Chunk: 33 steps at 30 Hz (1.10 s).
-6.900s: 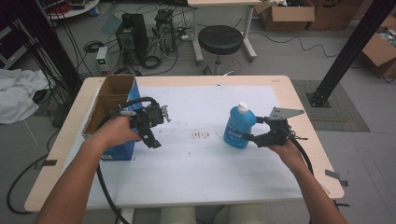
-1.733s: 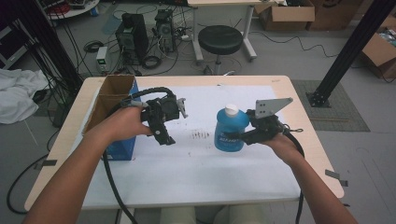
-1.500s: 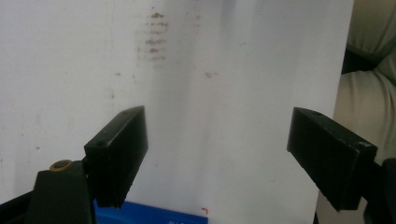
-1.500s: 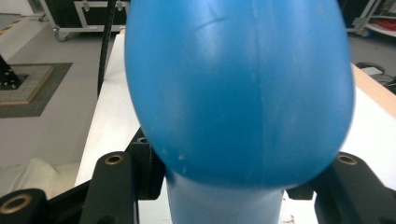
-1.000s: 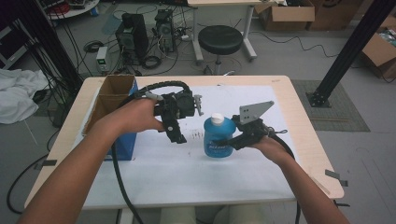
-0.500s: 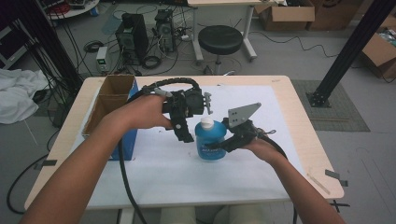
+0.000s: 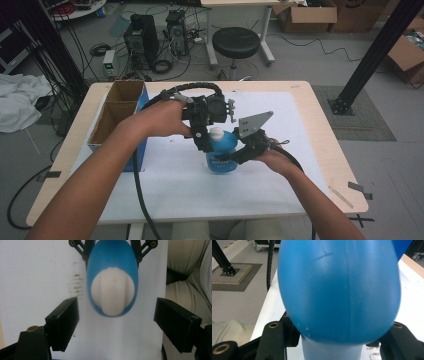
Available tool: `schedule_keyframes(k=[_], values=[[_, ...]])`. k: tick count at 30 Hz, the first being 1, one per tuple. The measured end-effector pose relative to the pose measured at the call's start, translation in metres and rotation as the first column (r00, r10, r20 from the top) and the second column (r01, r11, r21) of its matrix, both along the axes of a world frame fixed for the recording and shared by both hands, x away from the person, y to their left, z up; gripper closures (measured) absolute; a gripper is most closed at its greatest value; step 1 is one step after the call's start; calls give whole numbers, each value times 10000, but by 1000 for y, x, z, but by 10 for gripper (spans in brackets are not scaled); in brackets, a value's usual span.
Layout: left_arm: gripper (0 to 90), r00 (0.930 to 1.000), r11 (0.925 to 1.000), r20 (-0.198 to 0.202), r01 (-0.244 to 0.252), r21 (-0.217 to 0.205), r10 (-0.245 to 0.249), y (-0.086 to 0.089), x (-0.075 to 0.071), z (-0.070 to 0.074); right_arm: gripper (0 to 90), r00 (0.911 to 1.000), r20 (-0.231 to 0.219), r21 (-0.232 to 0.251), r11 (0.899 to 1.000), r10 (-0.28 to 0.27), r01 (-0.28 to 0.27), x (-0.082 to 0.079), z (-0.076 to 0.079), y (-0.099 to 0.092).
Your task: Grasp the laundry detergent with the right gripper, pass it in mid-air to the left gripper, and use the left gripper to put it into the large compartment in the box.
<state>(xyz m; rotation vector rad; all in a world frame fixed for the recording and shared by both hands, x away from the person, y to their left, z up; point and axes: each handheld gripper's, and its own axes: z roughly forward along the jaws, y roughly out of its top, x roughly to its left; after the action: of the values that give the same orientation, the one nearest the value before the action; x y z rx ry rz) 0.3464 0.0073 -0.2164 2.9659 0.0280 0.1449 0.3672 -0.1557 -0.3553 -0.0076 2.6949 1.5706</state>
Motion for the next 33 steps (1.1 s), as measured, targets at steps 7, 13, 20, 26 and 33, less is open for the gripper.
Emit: schedule_keyframes(k=[7, 13, 20, 26, 33], values=[[212, 10000, 10000, -65, 55, 54, -55, -6, 2, -5, 445, 10000, 27, 49, 10000, -15, 15, -1, -1, 2], [211, 9999, 10000, -115, 71, 41, -70, -9, 4, -10, 445, 10000, -1, 114, 9999, -53, 53, 0, -1, 2], [211, 9999, 9999, -136, 103, 123, -101, -13, 5, -15, 444, 10000, -48, 108, 9999, -17, 17, -1, -1, 3], [211, 9997, 9997, -179, 175, 173, -172, -16, 5, -20, 444, 10000, -75, 95, 10000, -3, 3, -1, -1, 2], [212, 9995, 9996, -248, 176, 219, -171, -17, 7, -27, 443, 9999, -123, 89, 10000, -16, 17, -1, -1, 2]])
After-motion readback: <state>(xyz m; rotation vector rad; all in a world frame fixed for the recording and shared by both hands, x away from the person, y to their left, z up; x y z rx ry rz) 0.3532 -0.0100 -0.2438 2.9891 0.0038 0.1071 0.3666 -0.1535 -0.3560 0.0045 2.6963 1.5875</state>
